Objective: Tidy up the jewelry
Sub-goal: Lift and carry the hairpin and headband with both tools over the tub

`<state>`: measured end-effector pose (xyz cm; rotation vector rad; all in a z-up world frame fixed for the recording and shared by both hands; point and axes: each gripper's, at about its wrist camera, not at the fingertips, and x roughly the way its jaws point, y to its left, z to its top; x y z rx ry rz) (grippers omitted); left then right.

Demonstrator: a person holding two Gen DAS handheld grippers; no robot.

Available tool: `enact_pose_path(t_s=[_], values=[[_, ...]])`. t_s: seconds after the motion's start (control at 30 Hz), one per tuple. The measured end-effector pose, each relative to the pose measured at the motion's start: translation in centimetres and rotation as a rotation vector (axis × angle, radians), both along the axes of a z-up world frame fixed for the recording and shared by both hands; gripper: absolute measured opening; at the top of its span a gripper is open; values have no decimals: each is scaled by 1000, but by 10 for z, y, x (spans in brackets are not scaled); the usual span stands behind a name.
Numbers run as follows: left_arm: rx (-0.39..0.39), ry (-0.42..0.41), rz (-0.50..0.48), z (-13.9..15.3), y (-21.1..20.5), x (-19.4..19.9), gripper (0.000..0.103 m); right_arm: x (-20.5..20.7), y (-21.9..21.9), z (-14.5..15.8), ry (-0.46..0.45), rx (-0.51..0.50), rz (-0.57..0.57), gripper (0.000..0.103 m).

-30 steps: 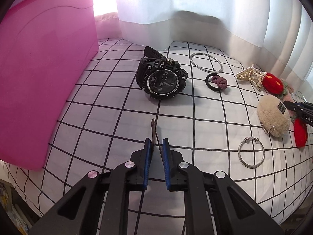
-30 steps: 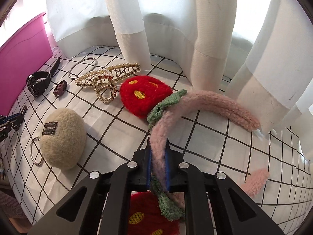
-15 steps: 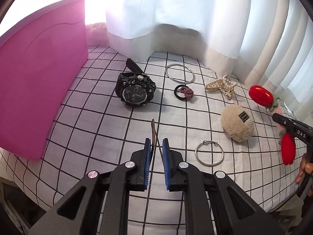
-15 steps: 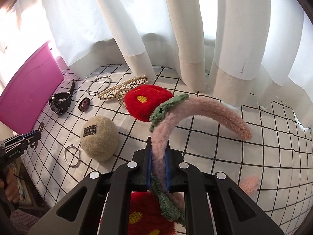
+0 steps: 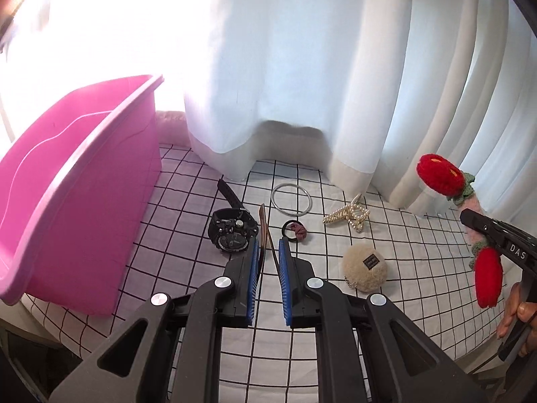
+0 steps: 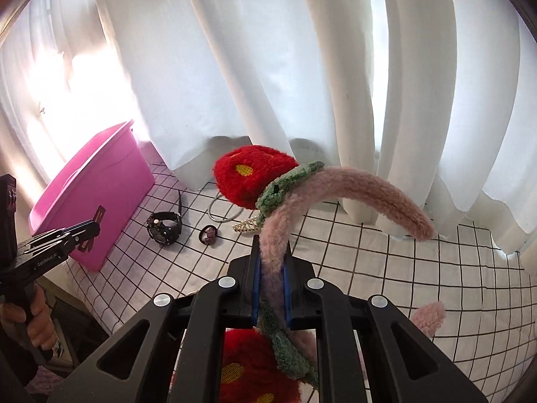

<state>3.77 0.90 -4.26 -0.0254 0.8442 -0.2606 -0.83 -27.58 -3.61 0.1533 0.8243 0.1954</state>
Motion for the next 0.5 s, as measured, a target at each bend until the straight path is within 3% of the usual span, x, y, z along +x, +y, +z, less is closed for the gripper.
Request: enact_pose_path(t_s=[0.3, 0.5], values=[[6, -135, 116, 77, 57, 8, 12, 35, 80, 64, -130, 68, 165, 11], [34, -157, 247, 107, 123, 22, 12, 73, 166, 95, -204, 101, 343, 11]])
